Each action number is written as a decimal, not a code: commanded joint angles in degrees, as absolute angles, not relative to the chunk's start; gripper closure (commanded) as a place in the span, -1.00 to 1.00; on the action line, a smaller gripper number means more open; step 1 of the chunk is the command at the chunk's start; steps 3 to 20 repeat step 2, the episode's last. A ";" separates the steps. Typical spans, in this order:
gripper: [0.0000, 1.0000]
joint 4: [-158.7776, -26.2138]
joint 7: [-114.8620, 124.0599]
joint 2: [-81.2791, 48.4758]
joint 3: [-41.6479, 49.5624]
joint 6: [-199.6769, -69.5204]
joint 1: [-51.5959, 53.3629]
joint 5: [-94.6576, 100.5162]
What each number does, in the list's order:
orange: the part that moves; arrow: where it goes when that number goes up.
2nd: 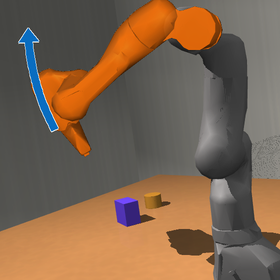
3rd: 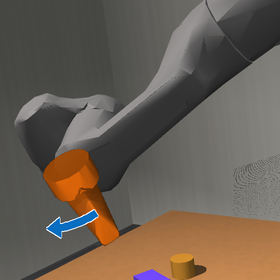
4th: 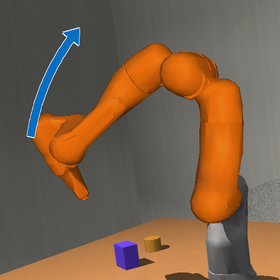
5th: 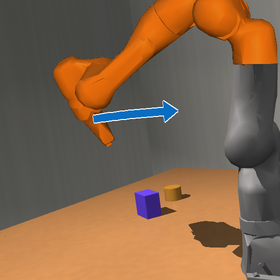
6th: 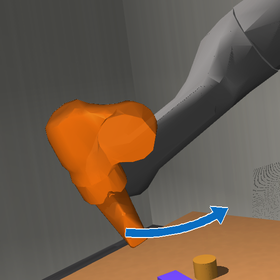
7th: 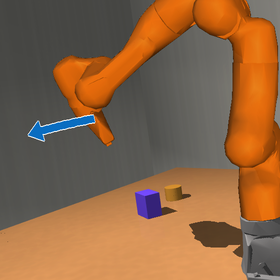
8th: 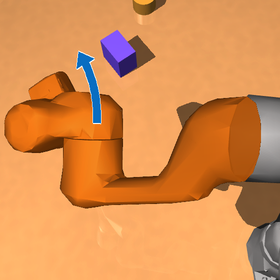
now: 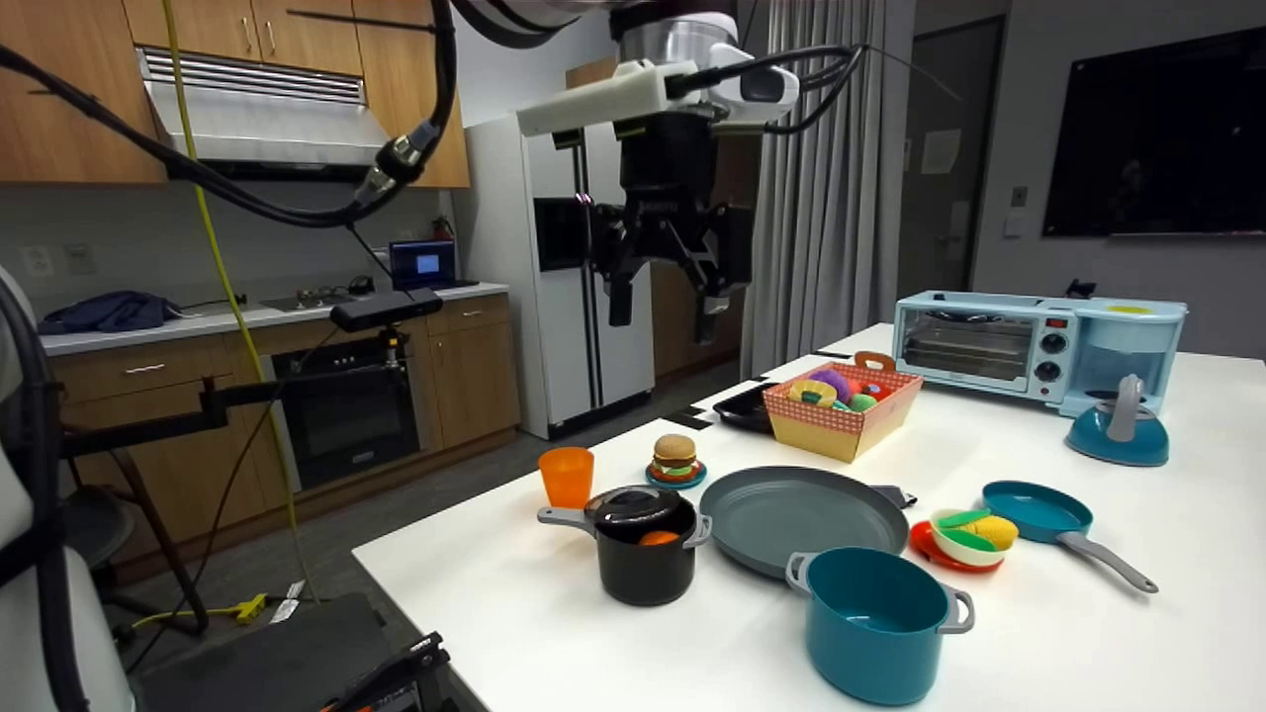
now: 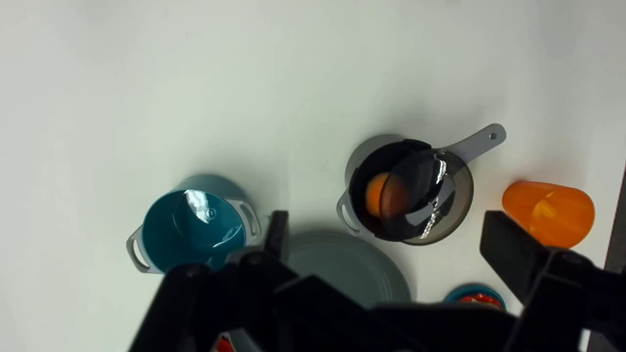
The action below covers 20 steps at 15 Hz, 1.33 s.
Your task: Move the lid from the blue pot to the black pot.
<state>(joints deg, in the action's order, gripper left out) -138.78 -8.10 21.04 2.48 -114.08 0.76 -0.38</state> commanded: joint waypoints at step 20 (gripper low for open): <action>-1.00 -138.70 -8.12 21.03 2.31 -113.98 0.60 -0.43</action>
